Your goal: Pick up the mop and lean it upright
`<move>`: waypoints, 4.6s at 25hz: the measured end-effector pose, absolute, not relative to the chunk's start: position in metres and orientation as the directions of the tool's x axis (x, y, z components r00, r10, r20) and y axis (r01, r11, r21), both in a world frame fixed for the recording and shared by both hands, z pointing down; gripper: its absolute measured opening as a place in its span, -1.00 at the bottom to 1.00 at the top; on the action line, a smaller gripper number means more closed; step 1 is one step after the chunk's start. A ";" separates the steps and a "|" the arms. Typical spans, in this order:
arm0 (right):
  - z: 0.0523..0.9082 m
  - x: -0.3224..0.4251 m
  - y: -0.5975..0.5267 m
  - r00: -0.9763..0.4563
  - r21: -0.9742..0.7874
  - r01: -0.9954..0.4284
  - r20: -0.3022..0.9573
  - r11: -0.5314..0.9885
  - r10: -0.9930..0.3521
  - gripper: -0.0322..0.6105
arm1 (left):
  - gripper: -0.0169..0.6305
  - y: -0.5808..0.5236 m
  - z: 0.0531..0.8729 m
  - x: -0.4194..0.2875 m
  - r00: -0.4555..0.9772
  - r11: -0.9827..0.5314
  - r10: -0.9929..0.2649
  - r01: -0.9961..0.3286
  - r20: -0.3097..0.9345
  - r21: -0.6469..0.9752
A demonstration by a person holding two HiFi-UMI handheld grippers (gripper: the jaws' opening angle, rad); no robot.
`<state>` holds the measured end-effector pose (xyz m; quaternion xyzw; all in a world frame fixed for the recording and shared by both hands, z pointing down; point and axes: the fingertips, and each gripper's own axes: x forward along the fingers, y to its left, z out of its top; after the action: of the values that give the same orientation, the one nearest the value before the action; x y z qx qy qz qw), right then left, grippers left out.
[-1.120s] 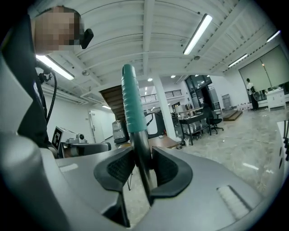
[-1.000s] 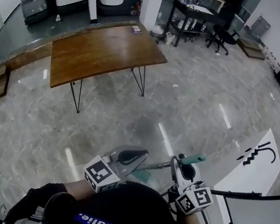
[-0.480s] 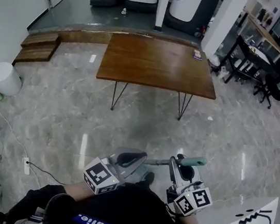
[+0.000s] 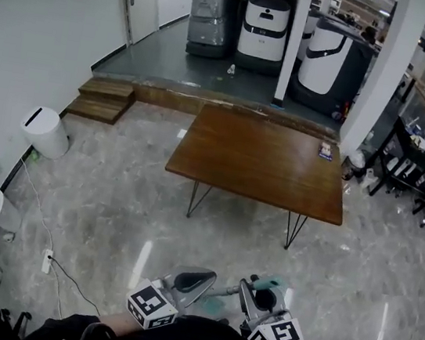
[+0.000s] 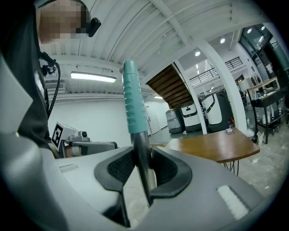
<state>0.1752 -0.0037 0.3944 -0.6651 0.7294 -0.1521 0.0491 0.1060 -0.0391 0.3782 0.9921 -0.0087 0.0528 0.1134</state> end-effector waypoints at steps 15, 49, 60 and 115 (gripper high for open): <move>0.437 0.221 -0.002 -0.175 -0.300 -0.946 0.144 0.125 -0.974 -0.52 | -0.90 -0.030 0.390 0.158 0.980 -0.985 -0.044 -0.075 0.196 0.154; 0.451 0.214 -0.254 0.000 -0.202 -0.977 0.328 -0.070 -0.945 -0.55 | -0.90 -0.307 0.393 0.106 0.996 -0.949 -0.041 -0.064 0.081 0.308; 0.479 0.221 -0.325 -0.203 -0.260 -0.959 0.359 0.111 -0.911 -0.55 | -0.90 -0.342 0.400 0.099 0.955 -0.909 -0.268 -0.295 0.130 0.296; 0.649 0.263 -0.499 -0.575 -0.290 -0.814 0.526 0.503 -0.627 -0.57 | -0.90 -0.373 0.403 0.063 0.700 -0.673 -0.642 -0.710 0.312 0.208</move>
<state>0.2629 -0.4990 0.6493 -0.4248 0.8481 -0.2611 -0.1793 0.0632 -0.3730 0.4025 0.9083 -0.3722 0.1068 0.1581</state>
